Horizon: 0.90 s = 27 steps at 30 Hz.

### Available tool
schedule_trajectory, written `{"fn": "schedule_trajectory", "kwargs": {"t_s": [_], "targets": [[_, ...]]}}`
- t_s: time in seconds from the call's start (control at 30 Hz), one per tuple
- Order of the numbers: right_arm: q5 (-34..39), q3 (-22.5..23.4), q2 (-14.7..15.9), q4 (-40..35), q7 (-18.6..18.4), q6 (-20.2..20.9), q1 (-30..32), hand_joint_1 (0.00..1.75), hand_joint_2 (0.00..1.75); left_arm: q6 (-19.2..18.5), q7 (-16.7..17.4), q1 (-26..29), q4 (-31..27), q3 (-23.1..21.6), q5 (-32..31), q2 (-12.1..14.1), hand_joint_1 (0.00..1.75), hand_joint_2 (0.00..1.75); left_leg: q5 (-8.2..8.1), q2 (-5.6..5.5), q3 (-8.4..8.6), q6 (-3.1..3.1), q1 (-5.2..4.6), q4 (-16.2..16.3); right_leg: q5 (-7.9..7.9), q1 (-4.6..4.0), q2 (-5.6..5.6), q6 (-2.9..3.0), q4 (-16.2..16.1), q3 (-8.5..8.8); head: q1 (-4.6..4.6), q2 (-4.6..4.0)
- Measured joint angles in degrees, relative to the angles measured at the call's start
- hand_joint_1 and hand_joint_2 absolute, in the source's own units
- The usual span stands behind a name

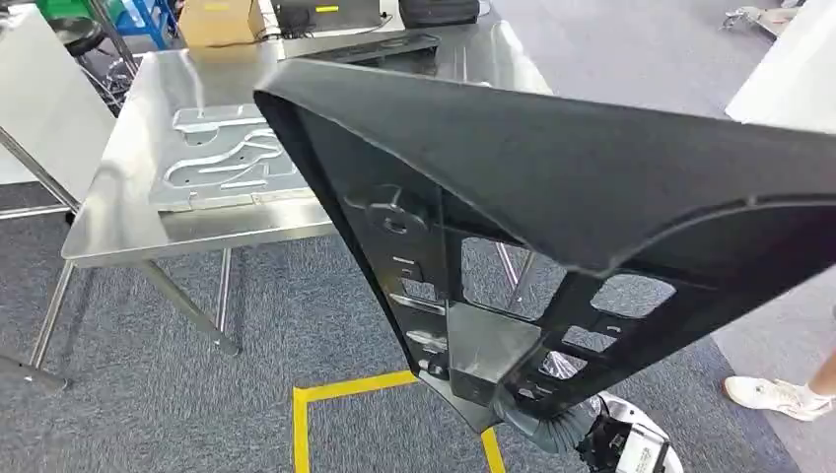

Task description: Take the parts from the cabinet and place them on the table.

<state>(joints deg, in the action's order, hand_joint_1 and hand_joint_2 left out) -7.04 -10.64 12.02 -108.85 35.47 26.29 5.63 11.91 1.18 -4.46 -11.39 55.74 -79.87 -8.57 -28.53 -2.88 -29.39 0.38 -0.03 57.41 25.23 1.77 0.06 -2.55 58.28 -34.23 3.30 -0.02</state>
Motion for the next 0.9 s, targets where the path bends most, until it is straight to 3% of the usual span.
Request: {"fn": "schedule_trajectory", "kwargs": {"t_s": [0.13, 0.17, 0.2, 0.27, 0.3, 0.33, 0.37, 0.43, 0.47, 0.5, 0.6, 0.63, 0.67, 0.73, 0.8, 0.83, 0.87, 0.9], "targets": [[0.00, 0.00, 0.00, -0.09, -0.11, -0.07, 0.05, 1.75, 1.75, -0.09, 0.00, -0.13, 0.00, 0.00, 0.00, 0.02, 0.00, 1.75, -0.88, 0.15, 0.79, -1.33, 0.36, -0.35, 0.67, 0.00, 0.14, 1.93, 0.16, 0.34, 0.02, 0.00], [-0.20, -0.02, 0.00, -0.17, -0.20, -0.04, 0.05, 1.75, 1.75, -0.09, 0.02, -0.14, 0.00, 0.00, 0.00, 0.02, 0.00, 1.75, -1.33, 1.02, 0.60, -1.60, 0.45, 1.12, 0.85, -0.04, -0.11, 2.36, 0.03, 0.81, 0.02, 0.00], [-0.20, -0.02, 0.18, -0.17, -0.22, -0.04, 0.05, 1.75, 1.75, -0.09, 0.02, -0.19, 0.00, 0.00, 0.00, 0.02, 0.00, 1.75, -2.98, 1.78, -1.17, -1.79, 0.45, 4.58, 1.16, -0.11, -0.51, 2.82, 0.02, 1.16, 0.02, 0.00], [-0.39, -0.02, 0.20, -0.17, -0.39, -0.11, 0.08, 1.75, 1.75, -0.18, 0.11, -0.23, 0.00, 0.00, 0.00, 0.00, 0.00, 1.75, -6.69, 2.05, -7.00, -2.11, 0.51, 14.51, 1.80, -0.37, -1.34, 3.18, 0.03, 1.73, 0.02, 0.00], [-0.44, -0.02, 0.20, -0.15, -0.42, -0.11, 0.16, 1.75, 1.75, -0.20, 0.17, -0.19, 0.00, 0.00, 0.00, 0.00, 0.00, 1.75, -7.25, 2.10, -9.40, -2.15, 0.51, 17.98, 2.14, -0.51, -1.71, 3.26, 0.04, 2.04, 0.02, 0.00], [-0.53, -0.07, 0.20, -0.15, -0.44, -0.11, 0.22, 1.75, 1.75, -0.26, 0.20, -0.04, 0.00, 0.00, 0.00, 0.00, 0.00, 1.75, -6.35, 2.13, -10.65, -2.08, 0.50, 18.90, 2.51, -0.66, -2.12, 3.27, 0.04, 2.49, 0.02, 0.00], [-0.52, -0.09, 0.20, -0.15, -0.44, -0.11, 0.21, 1.75, 1.75, -0.26, 0.20, 0.15, 0.00, 0.00, 0.00, 0.00, 0.00, 1.75, -4.17, 2.22, -10.50, -1.84, 0.45, 17.08, 2.95, -0.81, -2.55, 3.26, 0.04, 3.09, 0.02, 0.00], [-0.52, -0.09, 0.20, -0.17, -0.42, -0.13, 0.19, 1.75, 1.75, -0.35, 0.24, 0.18, 0.00, 0.02, -0.02, 0.00, 0.00, 1.75, 2.41, 2.65, -7.00, -0.84, 0.15, 7.30, 3.92, -1.09, -2.91, 2.96, 0.01, 4.60, 0.02, 0.00], [-0.50, -0.09, 0.20, -0.17, -0.41, -0.13, 0.12, 1.75, 1.75, -0.41, 0.24, 0.20, 0.00, 0.02, -0.02, 0.02, 0.00, 1.75, 4.54, 2.93, -5.39, -0.17, -0.13, 3.06, 4.33, -1.11, -3.30, 2.88, -0.05, 5.01, 0.02, 0.00], [-0.42, -0.09, 0.20, -0.15, -0.41, -0.13, 0.05, 1.75, 1.75, -0.42, 0.24, 0.17, 0.00, 0.02, -0.02, 0.15, 0.00, 1.75, 3.44, 3.39, -4.68, 0.23, -0.51, 1.93, 4.77, -1.46, -3.56, 2.49, 0.06, 5.23, 0.00, 0.00], [-0.29, -0.11, 0.20, -0.17, -0.37, -0.11, -0.06, 1.75, 1.75, -0.42, 0.17, 0.28, 0.00, 0.02, -0.02, 0.13, 0.00, 1.75, 3.15, 3.27, -4.69, 0.71, -0.94, 1.56, 4.96, -0.95, -3.77, 1.68, -0.48, 5.53, 0.02, 0.00], [-0.24, -0.11, 0.20, -0.20, -0.37, -0.11, -0.23, 1.75, 1.75, -0.42, 0.18, 0.24, 0.00, 0.02, -0.02, 0.13, 0.00, 1.75, 3.34, 3.07, -4.05, 0.95, -0.65, 0.58, 5.13, -1.36, -3.94, 1.24, -0.79, 6.03, 0.02, 0.00], [-0.24, -0.09, 0.20, -0.31, -0.39, -0.11, -0.26, 1.75, 1.75, -0.42, 0.13, 0.31, 0.00, 0.04, 0.00, 0.04, 0.00, 1.75, 3.72, 2.88, -3.22, 1.00, -0.22, -0.22, 5.35, -0.95, -2.86, 1.09, -0.06, 6.12, 0.02, 0.00], [-0.15, 0.07, 0.18, -0.35, -0.31, -0.11, -0.21, 1.75, 1.75, -0.42, 0.05, -0.01, 0.00, 0.04, -0.02, 0.02, 0.00, 1.75, 3.43, 2.80, -2.59, 1.64, 0.00, -0.63, 8.40, -0.86, -0.89, 0.97, 6.34, 2.62, 0.02, 0.00], [-0.20, 0.07, 0.18, -0.26, -0.46, -0.11, 0.11, 1.75, 1.75, -0.42, 0.02, -0.19, 0.00, 0.04, -0.04, -0.02, 0.00, 1.75, 2.77, 2.44, -2.09, 1.74, -0.01, -0.61, 11.03, -0.63, -0.47, 0.60, 15.16, -3.02, 0.02, 0.00], [-0.20, 0.09, 0.17, -0.26, -0.44, -0.11, 0.22, 1.75, 1.75, -0.44, 0.02, -0.18, 0.00, 0.04, -0.07, -0.04, 0.00, 1.75, 2.41, 2.23, -1.72, 1.67, 0.00, -0.57, 10.53, -0.48, -0.44, 0.40, 16.97, -4.84, 0.02, 0.00], [-0.20, 0.09, 0.17, -0.26, -0.44, -0.11, 0.27, 1.75, 1.75, -0.42, 0.02, -0.05, 0.00, 0.04, -0.09, -0.04, 0.00, 1.75, 2.00, 2.03, -1.13, 1.55, 0.04, -0.57, 8.43, -0.31, -0.45, 0.24, 15.79, -5.08, 0.02, 0.00], [-0.20, 0.09, 0.17, -0.26, -0.44, -0.11, 0.34, 1.75, 1.75, -0.42, 0.02, 0.05, 0.00, 0.04, -0.09, -0.04, 0.00, 1.75, 1.50, 1.80, -0.42, 1.36, 0.12, -0.54, 5.24, -0.12, -0.45, 0.14, 12.20, -4.05, 0.02, 0.00]]}}
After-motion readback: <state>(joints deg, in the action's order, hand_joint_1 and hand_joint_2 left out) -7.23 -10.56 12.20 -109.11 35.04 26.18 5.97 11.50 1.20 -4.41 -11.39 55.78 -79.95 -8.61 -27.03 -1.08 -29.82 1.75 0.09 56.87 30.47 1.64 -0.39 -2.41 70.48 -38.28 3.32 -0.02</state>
